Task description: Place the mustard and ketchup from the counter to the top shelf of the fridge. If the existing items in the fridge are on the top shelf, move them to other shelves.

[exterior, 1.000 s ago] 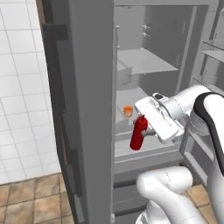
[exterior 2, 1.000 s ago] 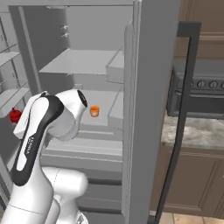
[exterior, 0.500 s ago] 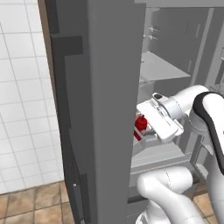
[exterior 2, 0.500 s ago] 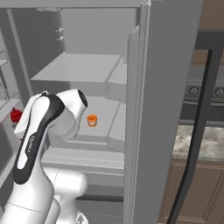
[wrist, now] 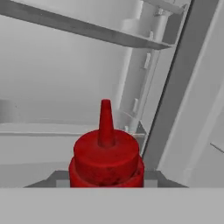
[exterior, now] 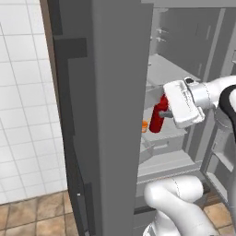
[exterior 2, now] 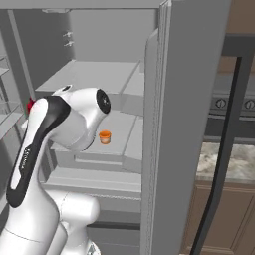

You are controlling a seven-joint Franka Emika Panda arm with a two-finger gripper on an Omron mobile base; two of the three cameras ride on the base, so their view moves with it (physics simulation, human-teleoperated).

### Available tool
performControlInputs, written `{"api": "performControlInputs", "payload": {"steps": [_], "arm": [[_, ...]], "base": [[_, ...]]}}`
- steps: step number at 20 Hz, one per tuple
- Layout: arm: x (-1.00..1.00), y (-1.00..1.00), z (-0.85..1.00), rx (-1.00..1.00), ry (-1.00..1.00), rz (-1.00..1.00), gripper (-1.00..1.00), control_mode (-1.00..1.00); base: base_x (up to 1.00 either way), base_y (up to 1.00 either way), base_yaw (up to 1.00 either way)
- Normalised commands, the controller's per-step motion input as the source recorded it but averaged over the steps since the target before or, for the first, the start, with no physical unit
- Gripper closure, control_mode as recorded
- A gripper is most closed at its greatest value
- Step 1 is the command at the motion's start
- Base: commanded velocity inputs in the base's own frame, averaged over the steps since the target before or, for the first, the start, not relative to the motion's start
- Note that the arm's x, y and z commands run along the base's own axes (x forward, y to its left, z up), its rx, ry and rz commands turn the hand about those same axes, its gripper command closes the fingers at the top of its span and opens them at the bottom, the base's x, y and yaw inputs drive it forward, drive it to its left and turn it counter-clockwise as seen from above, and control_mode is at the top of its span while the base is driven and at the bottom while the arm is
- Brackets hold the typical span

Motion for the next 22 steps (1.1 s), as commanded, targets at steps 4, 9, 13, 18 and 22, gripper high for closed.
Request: {"api": "performControlInputs", "payload": {"steps": [4,9,13,18,22], "arm": [[0.58,-0.1,0.6,0.03,-0.16,-0.5,1.0,-1.0],[0.82,0.0,0.6,0.03,-0.11,-0.51,1.0,-1.0],[0.96,-0.01,0.52,0.06,0.0,-0.36,1.0,-1.0],[0.9,-0.02,0.41,0.04,0.11,-0.24,1.0,-1.0],[0.53,0.0,0.02,0.0,0.22,-0.07,1.0,-1.0]], "base": [[0.0,0.0,0.0],[0.0,0.0,0.0],[0.0,0.0,0.0],[0.0,0.0,0.0],[0.0,0.0,0.0]]}}
